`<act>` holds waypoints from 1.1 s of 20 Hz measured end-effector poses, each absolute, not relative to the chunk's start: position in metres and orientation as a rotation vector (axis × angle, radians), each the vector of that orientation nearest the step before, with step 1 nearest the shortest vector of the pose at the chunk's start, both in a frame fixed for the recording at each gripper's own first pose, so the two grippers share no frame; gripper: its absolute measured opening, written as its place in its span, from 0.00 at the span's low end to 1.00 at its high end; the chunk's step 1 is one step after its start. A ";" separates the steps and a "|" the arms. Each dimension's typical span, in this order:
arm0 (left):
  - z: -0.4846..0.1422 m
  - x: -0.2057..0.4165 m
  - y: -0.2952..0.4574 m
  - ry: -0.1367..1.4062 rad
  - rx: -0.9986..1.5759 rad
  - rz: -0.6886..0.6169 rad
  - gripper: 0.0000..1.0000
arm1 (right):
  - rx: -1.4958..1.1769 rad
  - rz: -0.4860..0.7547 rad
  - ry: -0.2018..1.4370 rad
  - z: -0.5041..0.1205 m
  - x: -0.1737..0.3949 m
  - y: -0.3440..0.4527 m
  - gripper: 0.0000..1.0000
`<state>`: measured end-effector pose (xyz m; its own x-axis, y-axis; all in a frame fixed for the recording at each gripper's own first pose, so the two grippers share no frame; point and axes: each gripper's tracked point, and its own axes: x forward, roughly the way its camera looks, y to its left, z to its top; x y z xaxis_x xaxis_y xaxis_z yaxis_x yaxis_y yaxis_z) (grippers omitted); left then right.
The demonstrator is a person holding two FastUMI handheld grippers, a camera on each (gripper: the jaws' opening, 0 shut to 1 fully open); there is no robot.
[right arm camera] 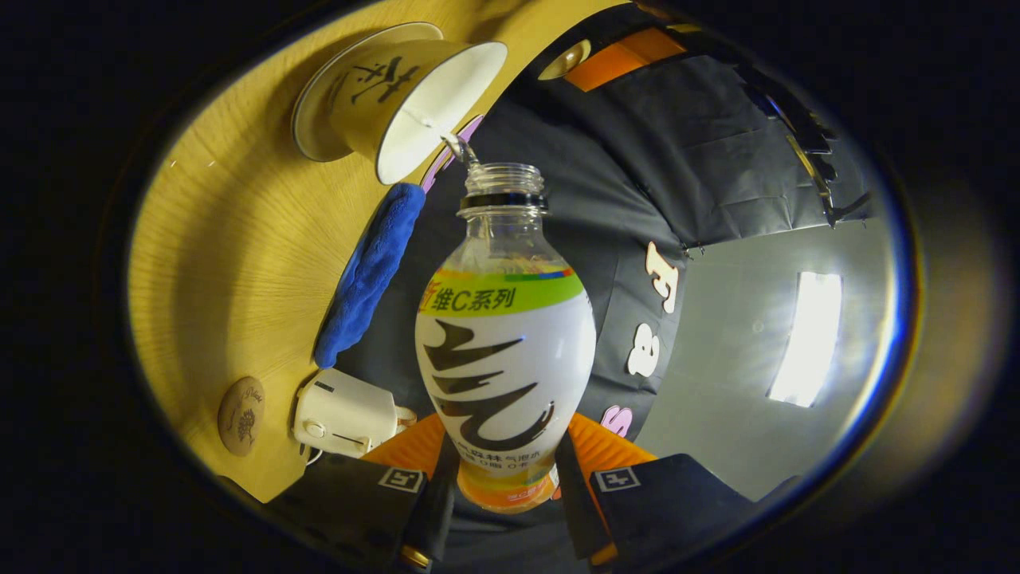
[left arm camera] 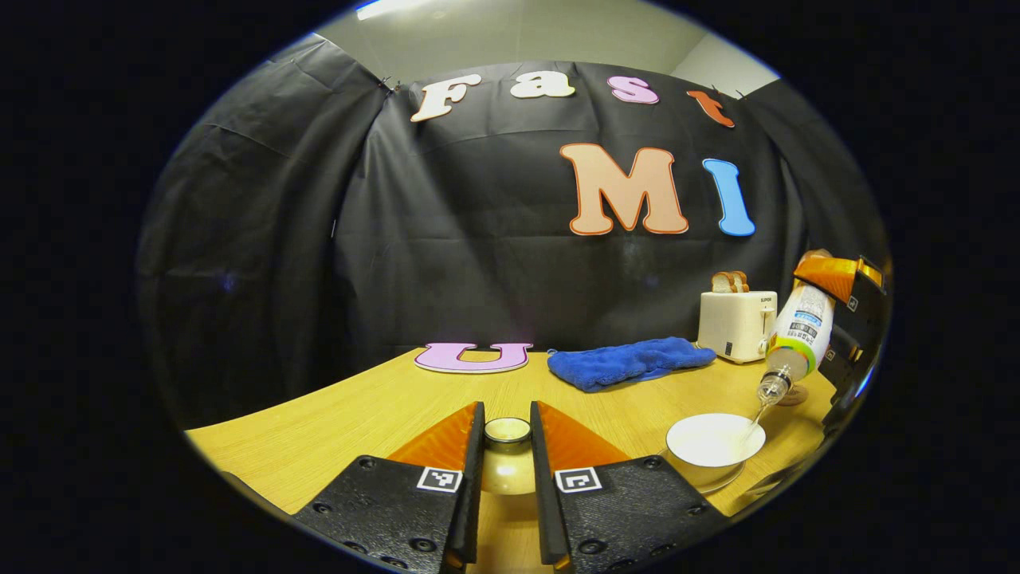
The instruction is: Open the teacup lid with one hand, grasp the water bottle and pour water into the teacup with the other hand; after pouring, place the water bottle on the coaster and then close the teacup lid.
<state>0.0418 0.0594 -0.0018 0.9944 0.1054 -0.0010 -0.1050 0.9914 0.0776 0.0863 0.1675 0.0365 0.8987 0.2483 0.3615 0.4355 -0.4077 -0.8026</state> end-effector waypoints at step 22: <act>-0.002 0.042 0.059 0.006 0.078 0.106 0.29 | -1.104 0.150 0.075 -0.017 0.080 0.151 0.62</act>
